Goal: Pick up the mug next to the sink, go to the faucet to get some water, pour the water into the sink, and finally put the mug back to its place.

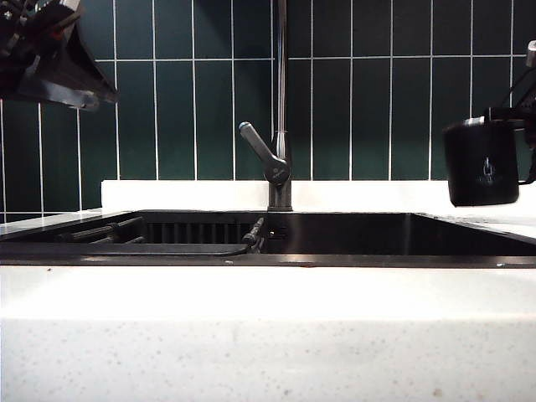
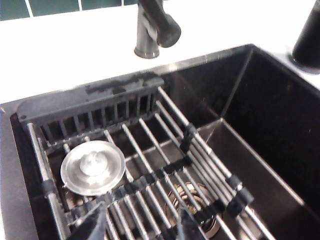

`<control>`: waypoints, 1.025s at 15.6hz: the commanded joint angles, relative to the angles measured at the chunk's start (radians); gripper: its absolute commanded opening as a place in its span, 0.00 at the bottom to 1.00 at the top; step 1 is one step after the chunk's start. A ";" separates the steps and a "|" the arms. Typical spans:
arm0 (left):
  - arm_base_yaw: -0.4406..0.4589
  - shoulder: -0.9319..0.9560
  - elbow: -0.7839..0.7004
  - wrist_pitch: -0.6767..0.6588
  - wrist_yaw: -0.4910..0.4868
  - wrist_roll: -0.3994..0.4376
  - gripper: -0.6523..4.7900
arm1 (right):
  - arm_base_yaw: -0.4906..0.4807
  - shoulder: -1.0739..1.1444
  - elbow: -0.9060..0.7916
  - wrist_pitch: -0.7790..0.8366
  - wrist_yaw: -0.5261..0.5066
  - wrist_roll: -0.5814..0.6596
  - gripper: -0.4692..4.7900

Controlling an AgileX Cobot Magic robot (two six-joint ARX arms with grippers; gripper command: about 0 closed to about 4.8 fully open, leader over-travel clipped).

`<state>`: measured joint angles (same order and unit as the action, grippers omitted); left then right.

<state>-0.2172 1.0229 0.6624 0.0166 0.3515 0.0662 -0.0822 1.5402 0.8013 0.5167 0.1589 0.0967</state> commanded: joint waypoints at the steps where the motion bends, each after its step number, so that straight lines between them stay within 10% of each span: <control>1: -0.001 -0.005 0.001 -0.018 0.002 0.013 0.45 | 0.000 -0.006 0.005 -0.021 -0.008 0.008 0.15; 16: -0.001 -0.011 0.001 -0.061 0.055 0.013 0.45 | 0.001 -0.142 0.005 -0.408 -0.019 0.008 0.38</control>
<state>-0.2172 1.0214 0.6624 -0.0341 0.4007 0.0750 -0.0814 1.4162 0.8043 0.1211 0.1318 0.1013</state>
